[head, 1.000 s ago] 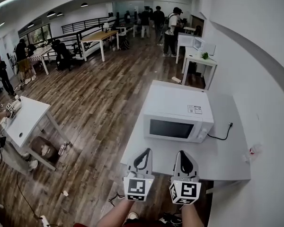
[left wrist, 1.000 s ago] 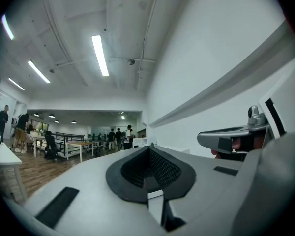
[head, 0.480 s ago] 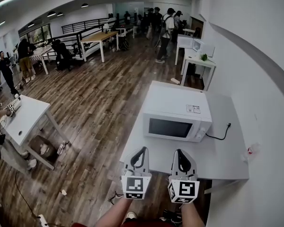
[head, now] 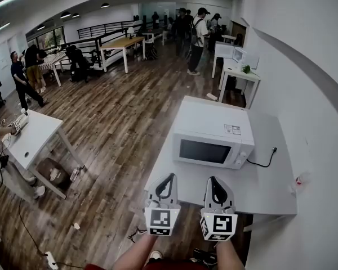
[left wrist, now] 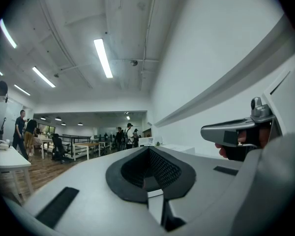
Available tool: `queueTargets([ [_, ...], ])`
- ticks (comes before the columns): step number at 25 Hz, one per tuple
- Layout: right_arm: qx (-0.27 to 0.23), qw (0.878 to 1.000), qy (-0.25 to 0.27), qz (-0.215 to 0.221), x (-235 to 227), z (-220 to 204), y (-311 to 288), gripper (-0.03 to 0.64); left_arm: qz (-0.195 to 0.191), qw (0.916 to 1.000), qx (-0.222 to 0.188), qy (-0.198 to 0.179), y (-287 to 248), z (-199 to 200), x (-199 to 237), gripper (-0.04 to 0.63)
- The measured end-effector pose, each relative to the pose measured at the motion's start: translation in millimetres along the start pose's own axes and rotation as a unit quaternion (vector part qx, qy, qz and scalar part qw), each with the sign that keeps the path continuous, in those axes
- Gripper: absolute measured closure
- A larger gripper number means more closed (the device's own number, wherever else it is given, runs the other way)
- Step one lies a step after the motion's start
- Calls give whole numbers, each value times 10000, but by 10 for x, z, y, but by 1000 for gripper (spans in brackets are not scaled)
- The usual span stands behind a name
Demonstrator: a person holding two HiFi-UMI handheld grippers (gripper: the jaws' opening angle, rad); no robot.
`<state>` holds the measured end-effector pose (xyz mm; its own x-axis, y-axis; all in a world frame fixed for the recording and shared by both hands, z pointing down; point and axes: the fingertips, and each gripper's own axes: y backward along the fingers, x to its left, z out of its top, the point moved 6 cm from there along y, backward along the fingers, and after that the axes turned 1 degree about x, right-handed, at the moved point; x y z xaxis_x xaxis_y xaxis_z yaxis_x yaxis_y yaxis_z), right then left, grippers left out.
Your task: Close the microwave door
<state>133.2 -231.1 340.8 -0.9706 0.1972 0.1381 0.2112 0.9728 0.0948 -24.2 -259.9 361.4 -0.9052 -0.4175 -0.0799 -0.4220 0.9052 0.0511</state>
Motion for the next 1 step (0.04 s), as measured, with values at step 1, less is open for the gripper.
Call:
queueTargets([
  [1,-4,10000,13,12,3,6,-1,588,6,10000,-5,3,1,4,1,569],
])
